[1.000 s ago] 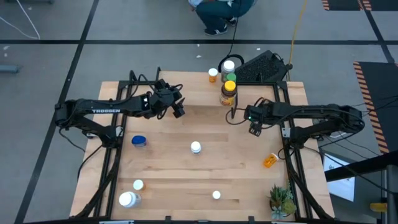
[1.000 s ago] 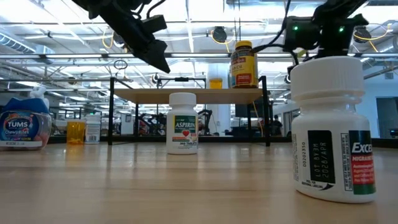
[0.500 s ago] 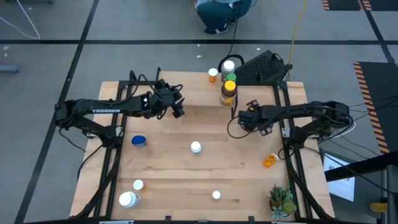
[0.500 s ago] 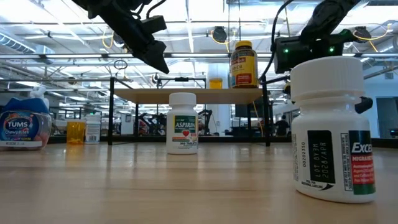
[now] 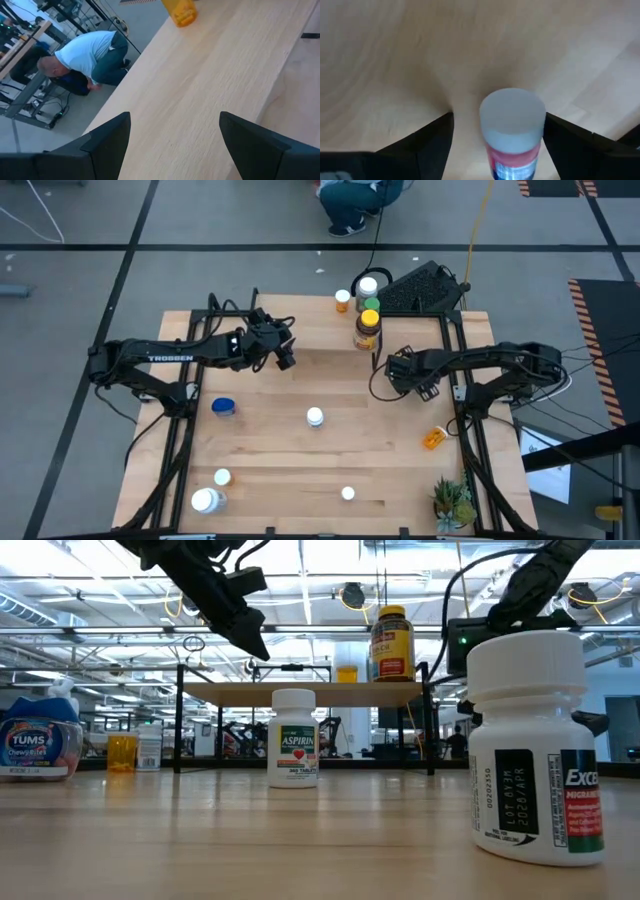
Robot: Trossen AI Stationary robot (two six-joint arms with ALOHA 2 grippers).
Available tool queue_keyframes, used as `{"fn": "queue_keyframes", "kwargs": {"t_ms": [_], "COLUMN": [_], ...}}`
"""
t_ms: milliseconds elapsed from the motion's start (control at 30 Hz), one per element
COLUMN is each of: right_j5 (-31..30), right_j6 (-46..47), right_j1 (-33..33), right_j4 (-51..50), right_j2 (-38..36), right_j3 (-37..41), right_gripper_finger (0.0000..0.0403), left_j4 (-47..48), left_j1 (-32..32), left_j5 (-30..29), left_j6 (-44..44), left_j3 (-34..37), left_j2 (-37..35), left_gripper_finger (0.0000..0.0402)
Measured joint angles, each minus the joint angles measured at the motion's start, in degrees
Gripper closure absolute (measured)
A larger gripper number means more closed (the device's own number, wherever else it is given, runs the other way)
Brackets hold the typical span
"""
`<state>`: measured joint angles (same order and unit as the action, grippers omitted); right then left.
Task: Pick and place medicine bottles onto shelf by color
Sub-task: Put the pink pill bottle on the shelf
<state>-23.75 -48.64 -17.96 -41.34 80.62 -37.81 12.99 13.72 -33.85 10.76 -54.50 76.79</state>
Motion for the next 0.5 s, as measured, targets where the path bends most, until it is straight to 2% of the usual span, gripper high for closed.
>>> {"fn": "queue_keyframes", "kwargs": {"t_ms": [133, 300, 500], "right_j5": [0.03, 0.28, 2.93], "right_j6": [1.86, 9.94, 19.42], "right_j1": [0.02, 0.47, 4.28], "right_j4": [1.46, 2.16, 1.20], "right_j2": [-0.06, -0.04, -0.76], "right_j3": [0.80, 0.93, 0.82], "right_gripper_finger": [0.0155, 0.0227, 0.0234], "left_j4": [0.17, 0.17, 0.10], "left_j1": [0.00, -0.21, -2.10], "left_j5": [-0.09, -0.09, -0.08], "left_j6": [-0.13, -1.09, -1.84], "left_j3": [0.00, 0.00, 0.00], "left_j2": [0.00, 0.00, 0.00], "left_gripper_finger": [0.0092, 0.0092, 0.0092]}}
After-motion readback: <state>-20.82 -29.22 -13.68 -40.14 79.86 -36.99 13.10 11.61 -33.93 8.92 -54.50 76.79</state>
